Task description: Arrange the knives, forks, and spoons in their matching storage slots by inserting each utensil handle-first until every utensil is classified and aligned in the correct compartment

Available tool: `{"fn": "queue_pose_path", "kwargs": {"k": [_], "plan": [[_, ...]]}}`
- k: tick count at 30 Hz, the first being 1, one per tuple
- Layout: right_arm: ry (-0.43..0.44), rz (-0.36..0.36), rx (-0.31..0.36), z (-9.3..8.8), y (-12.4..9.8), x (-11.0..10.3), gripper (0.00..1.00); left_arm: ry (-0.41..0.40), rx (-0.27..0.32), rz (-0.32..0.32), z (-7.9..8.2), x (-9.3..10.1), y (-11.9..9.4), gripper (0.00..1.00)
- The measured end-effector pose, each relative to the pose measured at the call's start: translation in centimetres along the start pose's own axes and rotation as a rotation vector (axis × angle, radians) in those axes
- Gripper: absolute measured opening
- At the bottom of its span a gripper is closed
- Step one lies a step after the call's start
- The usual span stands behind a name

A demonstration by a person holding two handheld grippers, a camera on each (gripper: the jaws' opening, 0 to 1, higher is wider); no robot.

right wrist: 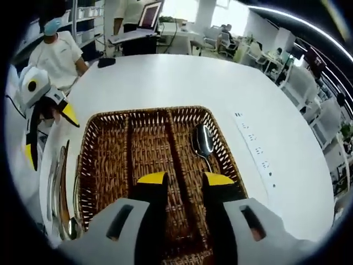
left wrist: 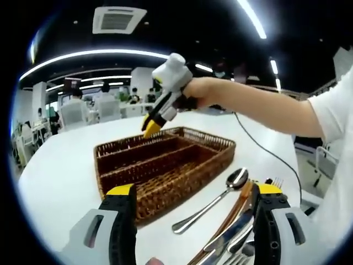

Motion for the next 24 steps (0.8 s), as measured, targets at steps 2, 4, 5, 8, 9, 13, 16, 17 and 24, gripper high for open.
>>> {"fn": "queue_pose_path", "kwargs": {"k": [2, 4, 5, 8, 9, 13, 16, 17, 24], "plan": [[0.009, -0.005, 0.014, -0.1, -0.3, -0.2, 0.28, 0.003, -0.002, 0.0, 0.0, 0.1, 0.0, 0.87], [0.017, -0.017, 0.035, -0.2, -0.7, -0.4, 0.29, 0.007, -0.003, -0.001, 0.0, 0.1, 0.1, 0.86], [0.021, -0.017, 0.042, -0.3, -0.8, -0.5, 0.29, 0.01, -0.005, -0.001, 0.0, 0.2, 0.2, 0.86], [0.025, -0.024, 0.058, -0.6, -1.3, -1.4, 0.31, 0.017, -0.008, -0.003, 0.1, 0.2, 0.2, 0.86], [0.029, -0.025, 0.065, -0.6, -1.4, -1.5, 0.32, 0.018, -0.008, -0.003, 0.1, 0.2, 0.2, 0.86], [0.044, -0.034, 0.098, -0.8, -1.8, -2.0, 0.34, 0.03, -0.016, -0.002, 0.1, 0.2, 0.3, 0.86], [0.052, -0.035, 0.121, -0.8, -2.0, -2.5, 0.35, 0.037, -0.022, -0.003, 0.2, 0.1, 0.3, 0.86], [0.058, -0.041, 0.133, -0.8, -2.1, -2.7, 0.36, 0.04, -0.023, -0.003, 0.2, 0.1, 0.3, 0.85], [0.08, -0.052, 0.194, -1.1, -3.1, -4.3, 0.39, 0.065, -0.045, -0.014, 0.3, 0.0, 0.8, 0.84]]}}
Point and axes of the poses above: the point that each gripper's makers call its tool centre point, and the gripper's own axes: y roughly forward along the fingers, x roughly to its right, z roughly out of its top, the point moved 7 cm from there along -y, roughly backward along the fingers, and after that the axes turned 8 degrees about x, right-handed, at the moved point
